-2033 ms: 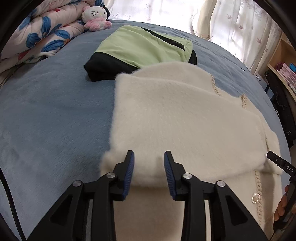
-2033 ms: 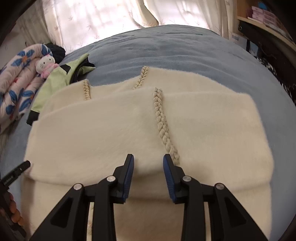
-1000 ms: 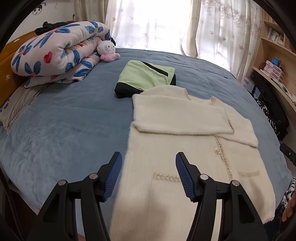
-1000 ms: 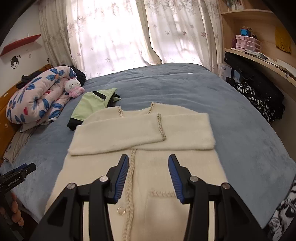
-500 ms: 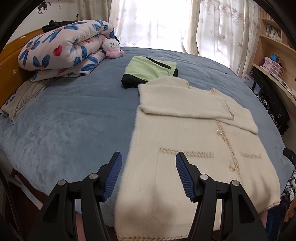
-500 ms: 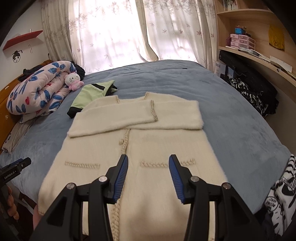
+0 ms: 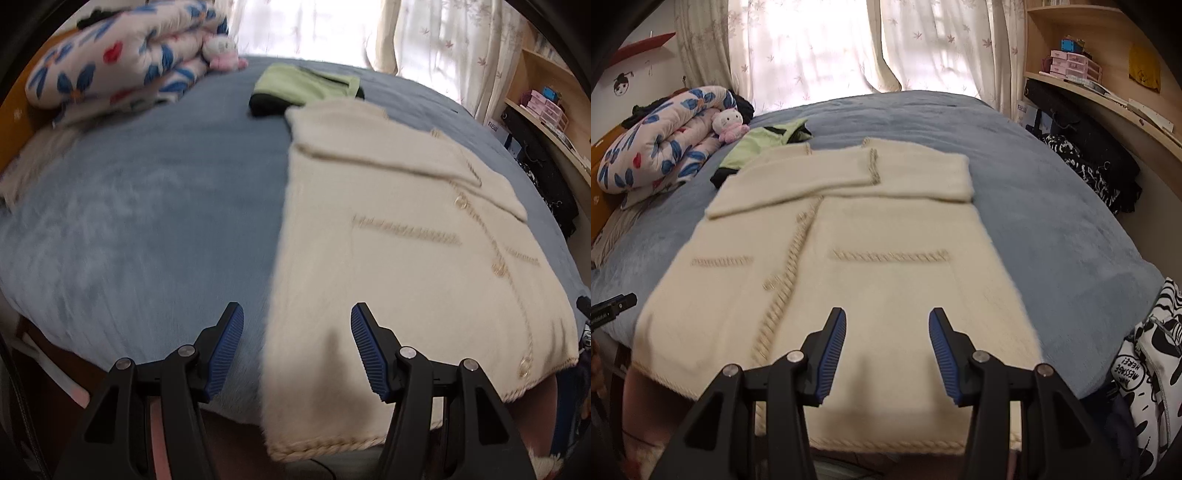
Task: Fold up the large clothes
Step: 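Grasp the braided hem with both grippers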
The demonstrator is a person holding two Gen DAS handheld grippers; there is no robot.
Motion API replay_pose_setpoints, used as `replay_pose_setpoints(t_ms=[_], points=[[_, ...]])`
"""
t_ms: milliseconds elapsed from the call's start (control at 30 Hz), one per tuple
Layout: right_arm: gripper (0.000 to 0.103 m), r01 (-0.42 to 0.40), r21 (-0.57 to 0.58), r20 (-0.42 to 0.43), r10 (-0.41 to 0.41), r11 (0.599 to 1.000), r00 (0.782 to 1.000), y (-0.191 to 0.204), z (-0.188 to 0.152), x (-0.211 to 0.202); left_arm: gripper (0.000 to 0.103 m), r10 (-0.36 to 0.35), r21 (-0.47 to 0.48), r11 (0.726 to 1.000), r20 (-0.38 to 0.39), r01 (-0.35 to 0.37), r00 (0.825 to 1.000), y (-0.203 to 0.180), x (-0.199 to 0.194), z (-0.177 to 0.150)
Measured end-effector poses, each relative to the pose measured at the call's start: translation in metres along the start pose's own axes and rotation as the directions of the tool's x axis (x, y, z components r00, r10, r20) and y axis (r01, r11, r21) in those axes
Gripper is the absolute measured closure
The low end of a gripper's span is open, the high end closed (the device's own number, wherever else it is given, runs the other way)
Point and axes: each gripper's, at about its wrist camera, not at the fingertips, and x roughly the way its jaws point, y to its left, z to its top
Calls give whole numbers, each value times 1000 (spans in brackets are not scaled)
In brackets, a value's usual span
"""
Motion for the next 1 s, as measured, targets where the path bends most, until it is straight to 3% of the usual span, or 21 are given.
replay_pose_setpoints(t_ms=[100, 333, 467, 767, 867, 1000], points=[[40, 23, 1, -11, -23, 1000, 1000, -17, -17, 2, 44, -41, -19, 999, -38, 41, 998, 15, 12, -14], [40, 25, 144, -84, -13, 989, 996, -70, -52, 13, 44, -149, -19, 989, -46, 148, 988, 30, 21, -38], [40, -30, 197, -82, 47, 980, 995, -86, -66, 14, 44, -204, -44, 979, -51, 202, 978, 34, 25, -44], [40, -47, 211, 12, 46, 976, 999, -99, -68, -5, 44, -249, -36, 968, -58, 247, 967, 34, 23, -51], [40, -26, 236, -17, 31, 972, 999, -108, -67, 3, 44, -256, -41, 966, -61, 254, 965, 35, 26, -51], [40, -68, 273, -73, 91, 960, 993, -115, -73, 25, 42, -292, -78, 955, -64, 287, 954, 42, 30, -51]])
